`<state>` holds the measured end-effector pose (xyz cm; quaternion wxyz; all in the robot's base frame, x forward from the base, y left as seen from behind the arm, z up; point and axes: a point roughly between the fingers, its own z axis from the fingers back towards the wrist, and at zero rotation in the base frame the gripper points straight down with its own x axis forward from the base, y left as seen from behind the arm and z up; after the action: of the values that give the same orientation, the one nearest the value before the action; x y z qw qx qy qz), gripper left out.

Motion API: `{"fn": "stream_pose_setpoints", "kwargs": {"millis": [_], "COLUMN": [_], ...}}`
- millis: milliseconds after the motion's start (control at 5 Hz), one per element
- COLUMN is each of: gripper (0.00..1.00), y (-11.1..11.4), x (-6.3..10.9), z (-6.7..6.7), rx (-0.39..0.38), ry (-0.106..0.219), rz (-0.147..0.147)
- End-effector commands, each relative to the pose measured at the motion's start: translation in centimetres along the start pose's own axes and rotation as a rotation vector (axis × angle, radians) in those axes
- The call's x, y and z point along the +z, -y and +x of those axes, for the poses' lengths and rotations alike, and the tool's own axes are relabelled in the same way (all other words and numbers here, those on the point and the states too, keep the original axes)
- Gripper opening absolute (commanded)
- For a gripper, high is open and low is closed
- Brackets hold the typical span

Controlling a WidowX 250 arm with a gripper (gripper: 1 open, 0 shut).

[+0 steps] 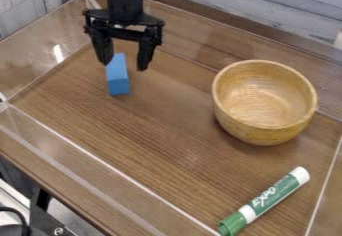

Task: Put the blue block in the brown bowl

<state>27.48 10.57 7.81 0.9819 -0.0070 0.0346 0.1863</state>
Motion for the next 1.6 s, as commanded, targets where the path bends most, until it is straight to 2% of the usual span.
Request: {"fn": "stream_pose_setpoints", "kwargs": {"millis": [0,400,1400], "gripper": [1.00,1.00,1.00], "y": [-0.57,-1.11,-1.43], "x": [0.70,0.11,-0.18], "z": [0.75,1.06,1.43], "rx": [0.032,0.062,0.061], "ry": [0.056,0.065,0.090], "rz": [-0.002,-0.003,-0.013]}}
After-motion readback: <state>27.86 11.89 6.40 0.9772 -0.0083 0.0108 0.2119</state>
